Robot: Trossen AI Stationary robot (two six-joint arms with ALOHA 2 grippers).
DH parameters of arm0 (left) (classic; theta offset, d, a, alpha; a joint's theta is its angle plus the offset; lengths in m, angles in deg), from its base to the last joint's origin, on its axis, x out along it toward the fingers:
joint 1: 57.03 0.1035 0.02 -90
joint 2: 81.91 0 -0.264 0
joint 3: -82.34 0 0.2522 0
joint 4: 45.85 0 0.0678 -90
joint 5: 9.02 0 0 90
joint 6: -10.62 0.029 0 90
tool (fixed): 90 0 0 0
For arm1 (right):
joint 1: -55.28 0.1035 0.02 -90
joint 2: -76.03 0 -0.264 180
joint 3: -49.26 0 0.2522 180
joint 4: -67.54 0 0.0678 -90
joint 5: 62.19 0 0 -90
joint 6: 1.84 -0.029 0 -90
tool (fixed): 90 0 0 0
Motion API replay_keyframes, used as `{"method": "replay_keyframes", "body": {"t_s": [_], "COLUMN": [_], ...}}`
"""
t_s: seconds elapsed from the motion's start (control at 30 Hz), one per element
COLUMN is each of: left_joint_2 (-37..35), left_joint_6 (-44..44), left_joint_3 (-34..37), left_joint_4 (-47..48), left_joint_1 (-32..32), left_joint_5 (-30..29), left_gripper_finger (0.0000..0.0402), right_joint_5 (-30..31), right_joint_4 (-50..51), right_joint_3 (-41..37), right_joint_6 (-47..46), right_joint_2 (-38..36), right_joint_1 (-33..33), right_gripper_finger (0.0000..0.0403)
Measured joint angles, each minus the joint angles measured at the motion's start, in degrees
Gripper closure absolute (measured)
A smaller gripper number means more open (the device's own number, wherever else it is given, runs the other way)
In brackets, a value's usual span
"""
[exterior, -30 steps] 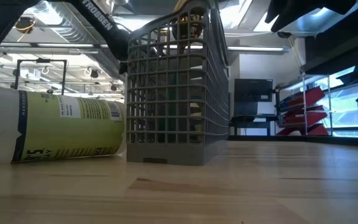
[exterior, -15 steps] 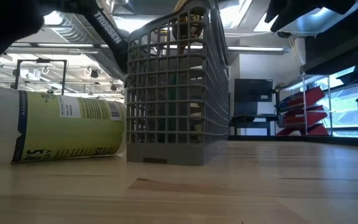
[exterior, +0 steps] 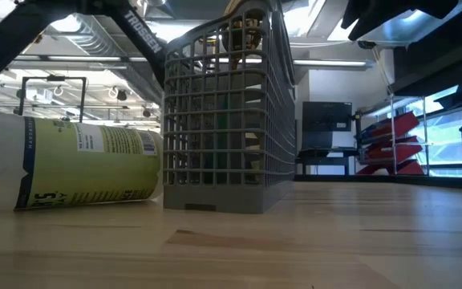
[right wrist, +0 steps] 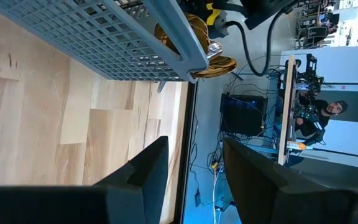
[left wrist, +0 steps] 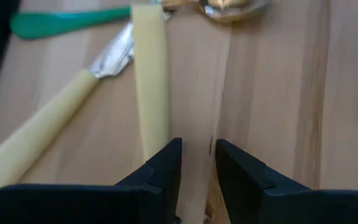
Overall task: Sort silverware
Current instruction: Put the table knife into the silverware basket
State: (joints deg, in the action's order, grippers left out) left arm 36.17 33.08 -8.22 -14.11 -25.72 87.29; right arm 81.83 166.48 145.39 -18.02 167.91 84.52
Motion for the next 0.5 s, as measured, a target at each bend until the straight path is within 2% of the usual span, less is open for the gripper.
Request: {"method": "replay_keyframes", "body": {"t_s": [0.33,0.5], "left_joint_2": [-0.1,-0.1], "left_joint_6": [3.1,3.0], "left_joint_3": [0.1,0.1], "left_joint_4": [0.9,1.2], "left_joint_1": [0.1,0.2], "left_joint_5": [-2.1,-1.4], "left_gripper_finger": [0.032,0.0356], "right_joint_5": [0.0,0.0], "right_joint_4": [0.0,0.0], "right_joint_3": [0.0,0.0], "right_joint_6": [0.0,0.0], "right_joint_2": [0.0,0.0], "right_joint_1": [0.0,0.0], "right_gripper_finger": [0.0267,0.0267]}}
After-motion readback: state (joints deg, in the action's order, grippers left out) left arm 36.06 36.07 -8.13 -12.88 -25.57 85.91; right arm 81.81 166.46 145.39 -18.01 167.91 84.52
